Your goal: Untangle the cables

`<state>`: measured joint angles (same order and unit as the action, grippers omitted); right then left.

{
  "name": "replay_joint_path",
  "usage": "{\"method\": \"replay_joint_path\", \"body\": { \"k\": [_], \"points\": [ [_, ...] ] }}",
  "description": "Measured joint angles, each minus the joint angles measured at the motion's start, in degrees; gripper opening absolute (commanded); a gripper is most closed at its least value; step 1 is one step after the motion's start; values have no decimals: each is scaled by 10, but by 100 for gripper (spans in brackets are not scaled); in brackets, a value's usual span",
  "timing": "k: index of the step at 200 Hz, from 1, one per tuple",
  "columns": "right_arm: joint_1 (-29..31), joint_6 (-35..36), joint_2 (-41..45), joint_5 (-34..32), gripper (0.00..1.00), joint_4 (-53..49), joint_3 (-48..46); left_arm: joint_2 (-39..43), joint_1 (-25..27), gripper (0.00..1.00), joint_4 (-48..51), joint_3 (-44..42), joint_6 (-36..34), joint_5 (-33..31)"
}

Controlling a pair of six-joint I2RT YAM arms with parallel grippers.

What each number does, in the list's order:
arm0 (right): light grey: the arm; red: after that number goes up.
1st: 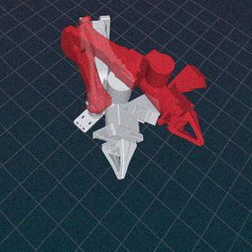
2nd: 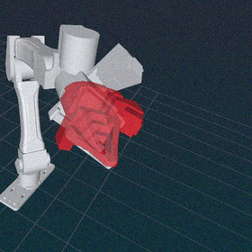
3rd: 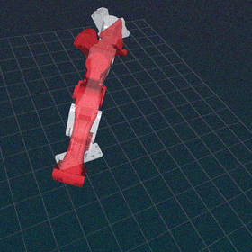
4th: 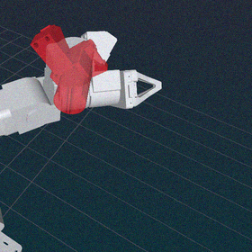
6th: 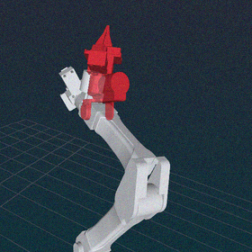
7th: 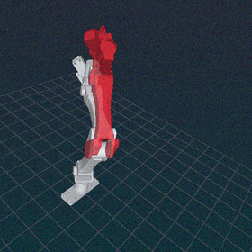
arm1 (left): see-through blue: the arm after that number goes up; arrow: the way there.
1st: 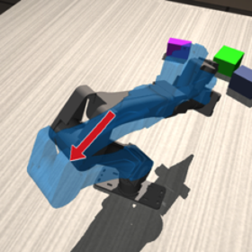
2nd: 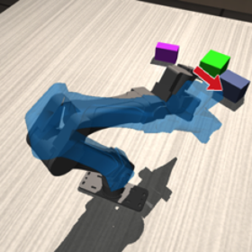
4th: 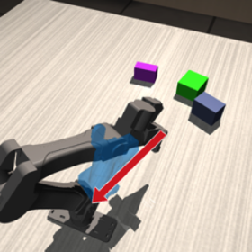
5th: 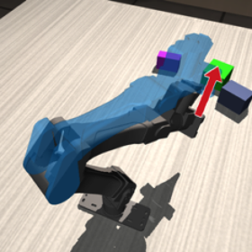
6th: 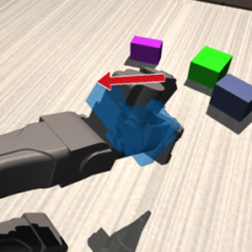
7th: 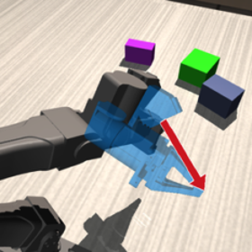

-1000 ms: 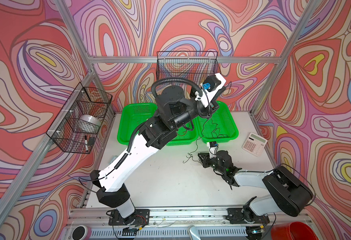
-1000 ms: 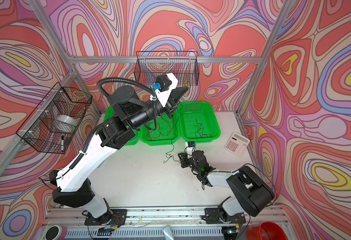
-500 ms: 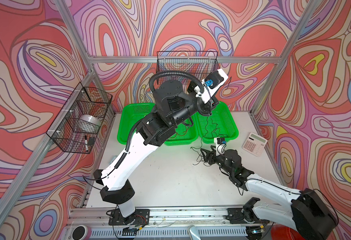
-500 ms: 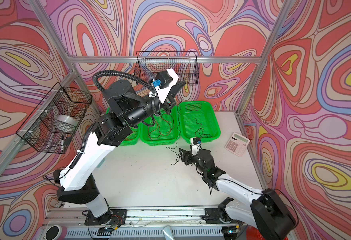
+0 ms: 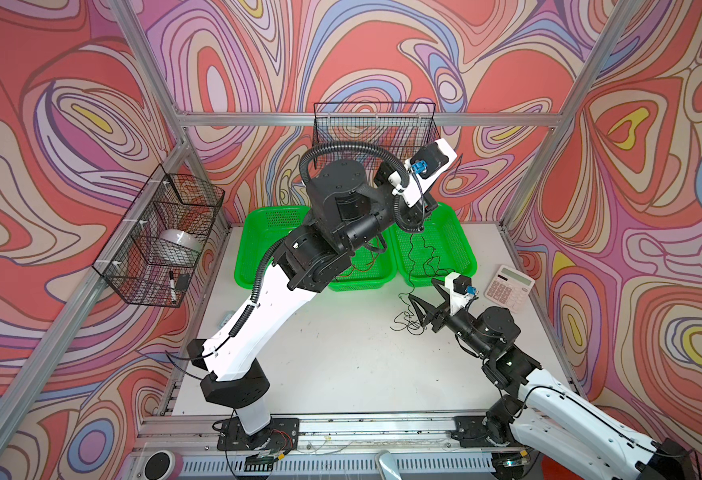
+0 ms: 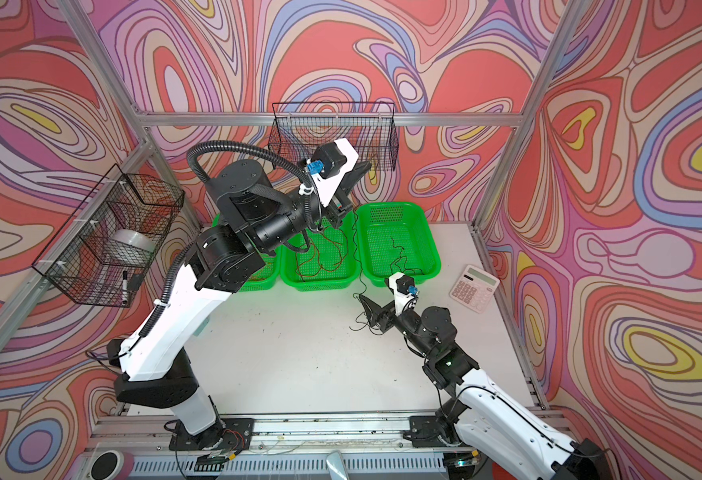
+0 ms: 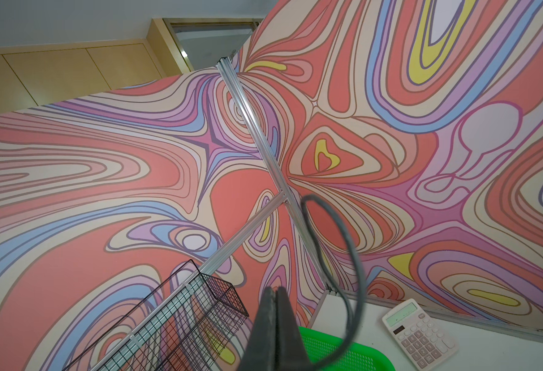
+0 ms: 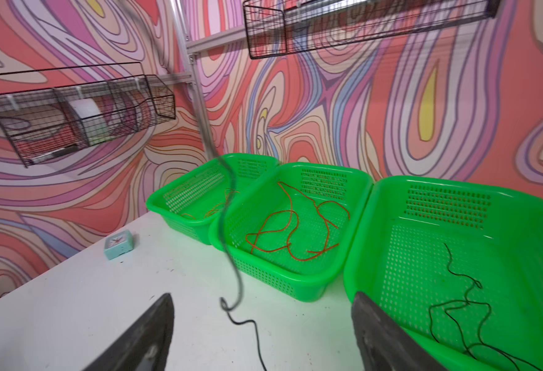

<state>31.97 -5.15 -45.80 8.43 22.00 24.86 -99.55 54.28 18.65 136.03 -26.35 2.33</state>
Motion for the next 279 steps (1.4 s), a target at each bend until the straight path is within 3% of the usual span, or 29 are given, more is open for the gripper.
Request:
{"method": "replay_joint_path", "body": {
  "k": [26, 47, 100, 139, 193, 227, 236, 250, 279],
  "points": [
    [0, 6, -46, 43, 88, 34, 9, -7, 0, 0, 0, 6, 0, 0],
    [0, 11, -99, 39, 86, 47, 37, -10, 0, 0, 0, 6, 0, 2],
    [0, -21, -243, 1, 56, 137, 51, -21, 0, 0, 0, 34, 0, 6],
    [5, -94, -376, -3, 45, 257, -29, -26, 0, 0, 0, 67, 0, 6],
    [18, -155, -528, -59, 37, 334, -32, -31, 0, 0, -2, 103, -9, 6],
    [23, -170, -602, -100, 41, 369, -23, -31, 0, 0, -5, 107, -22, 3],
    [23, -170, -617, -107, 48, 386, -20, -31, 0, 0, -4, 108, -26, 1],
    [25, -168, -628, -117, 68, 415, -20, -31, 0, 0, -5, 111, -33, -3],
    [26, -163, -627, -120, 81, 478, -52, -29, 0, 0, -4, 114, -50, -12]
  ]
}}
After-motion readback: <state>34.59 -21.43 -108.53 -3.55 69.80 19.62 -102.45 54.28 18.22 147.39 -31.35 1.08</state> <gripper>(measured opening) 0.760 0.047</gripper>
